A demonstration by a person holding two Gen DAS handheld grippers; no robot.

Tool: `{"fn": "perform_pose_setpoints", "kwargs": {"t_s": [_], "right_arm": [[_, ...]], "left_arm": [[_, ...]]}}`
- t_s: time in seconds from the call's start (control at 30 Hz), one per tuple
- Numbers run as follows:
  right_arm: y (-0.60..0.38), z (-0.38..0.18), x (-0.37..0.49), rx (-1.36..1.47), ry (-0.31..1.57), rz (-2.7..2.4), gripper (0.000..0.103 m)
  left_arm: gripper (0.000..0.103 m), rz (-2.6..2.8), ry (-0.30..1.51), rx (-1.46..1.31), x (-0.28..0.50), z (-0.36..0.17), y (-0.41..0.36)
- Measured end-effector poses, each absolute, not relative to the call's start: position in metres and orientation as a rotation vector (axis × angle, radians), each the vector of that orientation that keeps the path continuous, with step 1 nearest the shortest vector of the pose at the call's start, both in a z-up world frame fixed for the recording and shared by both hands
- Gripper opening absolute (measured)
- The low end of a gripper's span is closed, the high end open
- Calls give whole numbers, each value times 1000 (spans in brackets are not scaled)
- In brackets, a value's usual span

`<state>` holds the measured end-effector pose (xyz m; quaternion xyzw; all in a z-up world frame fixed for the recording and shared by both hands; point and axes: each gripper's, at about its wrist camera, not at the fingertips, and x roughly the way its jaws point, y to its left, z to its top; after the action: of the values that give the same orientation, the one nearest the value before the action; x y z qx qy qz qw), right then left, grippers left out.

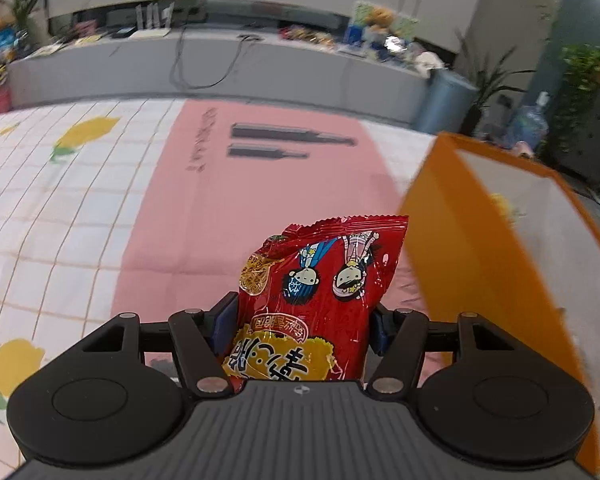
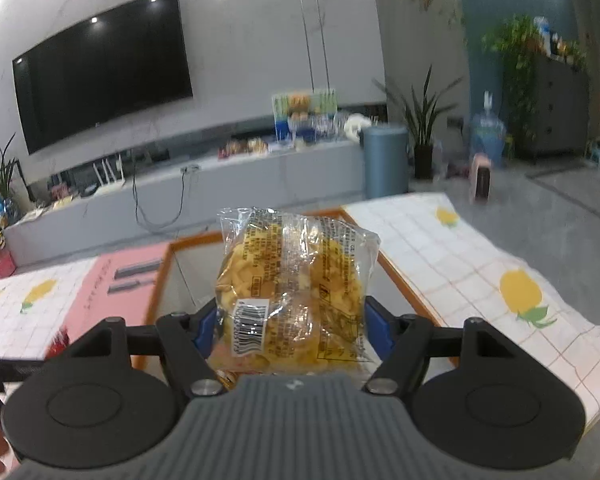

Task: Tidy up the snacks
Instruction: 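Drop pastry pack into orange box with right tool while left tool lifts red bag, then lower the red snack bag into the orange box and open the left tool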

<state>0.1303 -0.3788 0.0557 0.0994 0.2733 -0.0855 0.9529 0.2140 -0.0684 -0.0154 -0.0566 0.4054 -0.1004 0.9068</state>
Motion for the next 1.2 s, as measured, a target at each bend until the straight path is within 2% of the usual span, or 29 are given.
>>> {"fn": "perform_pose_setpoints", "kwargs": {"t_s": [0.27,0.43,0.5,0.53,0.83,1.03,1.2], "right_arm": [[-382,42,164,124,684,-193,69],[-379,41,187,115,684,-215,70],[-376,41,194,112,663,-244,80],[-374,41,196,105,646,-276,100],[-392,72,146,338,474,-271,100],[-414,83,126,212,455,-346,100],[-447,82,117,252,445,-426,100]], "left_arm": [[72,-302,802,-111,204,7,-82],[72,-345,786,-109,198,18,-85],[72,-367,771,-101,194,24,-86],[72,-364,762,-95,192,27,-86],[72,-363,678,-27,166,68,-121],[72,-421,673,9,170,83,-181],[72,-474,738,-1,188,66,-238]]}}
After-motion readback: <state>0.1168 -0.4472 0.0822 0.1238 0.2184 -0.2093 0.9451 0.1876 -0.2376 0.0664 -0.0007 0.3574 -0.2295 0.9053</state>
